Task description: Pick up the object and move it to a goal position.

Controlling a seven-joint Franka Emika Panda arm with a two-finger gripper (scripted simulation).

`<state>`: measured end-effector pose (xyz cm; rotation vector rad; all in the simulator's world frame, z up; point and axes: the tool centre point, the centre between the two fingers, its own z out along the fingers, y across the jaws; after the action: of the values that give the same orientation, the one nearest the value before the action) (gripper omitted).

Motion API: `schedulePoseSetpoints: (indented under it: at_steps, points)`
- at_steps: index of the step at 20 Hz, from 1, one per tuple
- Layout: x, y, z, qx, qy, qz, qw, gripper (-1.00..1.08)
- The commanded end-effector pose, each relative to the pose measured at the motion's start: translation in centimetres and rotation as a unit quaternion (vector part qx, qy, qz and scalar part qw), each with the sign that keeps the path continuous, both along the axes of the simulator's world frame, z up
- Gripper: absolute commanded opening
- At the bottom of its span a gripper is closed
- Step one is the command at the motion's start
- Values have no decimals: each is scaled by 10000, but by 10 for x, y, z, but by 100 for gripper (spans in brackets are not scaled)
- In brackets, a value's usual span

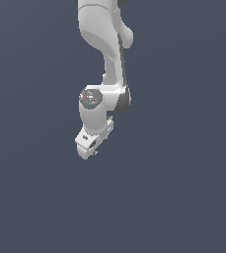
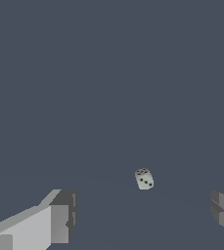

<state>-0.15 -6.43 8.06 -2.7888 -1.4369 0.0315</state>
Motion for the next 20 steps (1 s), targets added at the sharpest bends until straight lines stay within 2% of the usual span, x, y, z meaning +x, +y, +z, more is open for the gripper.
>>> schedulePoseSetpoints:
  at_steps: [1,10,20]
  points:
    - [1,-4,-5,9,-19,324,9995,100]
    - [3,-16,-17,33,-72,1161,9932,100]
    - [4,-20,-22,42,-94,1480,9889,100]
